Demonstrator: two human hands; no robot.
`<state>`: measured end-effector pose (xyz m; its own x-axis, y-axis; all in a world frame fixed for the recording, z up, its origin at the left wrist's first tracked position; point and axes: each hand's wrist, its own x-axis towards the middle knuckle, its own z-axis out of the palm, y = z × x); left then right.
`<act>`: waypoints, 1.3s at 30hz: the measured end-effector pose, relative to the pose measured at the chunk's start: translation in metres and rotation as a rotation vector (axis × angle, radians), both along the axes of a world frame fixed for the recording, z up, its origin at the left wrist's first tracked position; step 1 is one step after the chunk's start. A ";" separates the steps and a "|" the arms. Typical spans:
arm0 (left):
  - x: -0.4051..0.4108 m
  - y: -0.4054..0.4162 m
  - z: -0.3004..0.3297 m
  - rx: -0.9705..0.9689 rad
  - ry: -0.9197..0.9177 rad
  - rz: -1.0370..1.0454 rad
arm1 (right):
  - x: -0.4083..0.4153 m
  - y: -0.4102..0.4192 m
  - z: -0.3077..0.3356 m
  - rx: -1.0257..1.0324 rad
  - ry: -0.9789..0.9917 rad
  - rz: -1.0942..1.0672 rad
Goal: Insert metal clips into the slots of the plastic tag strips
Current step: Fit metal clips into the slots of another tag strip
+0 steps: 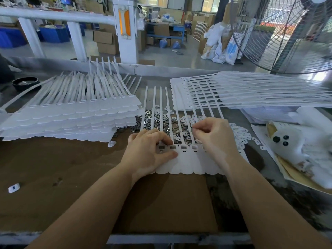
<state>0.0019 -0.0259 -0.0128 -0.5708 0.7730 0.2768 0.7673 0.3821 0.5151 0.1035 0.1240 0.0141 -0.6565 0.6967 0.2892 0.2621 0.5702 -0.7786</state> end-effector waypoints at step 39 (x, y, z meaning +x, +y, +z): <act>-0.001 0.000 0.006 -0.006 -0.088 0.011 | 0.016 -0.003 -0.013 0.153 -0.146 0.001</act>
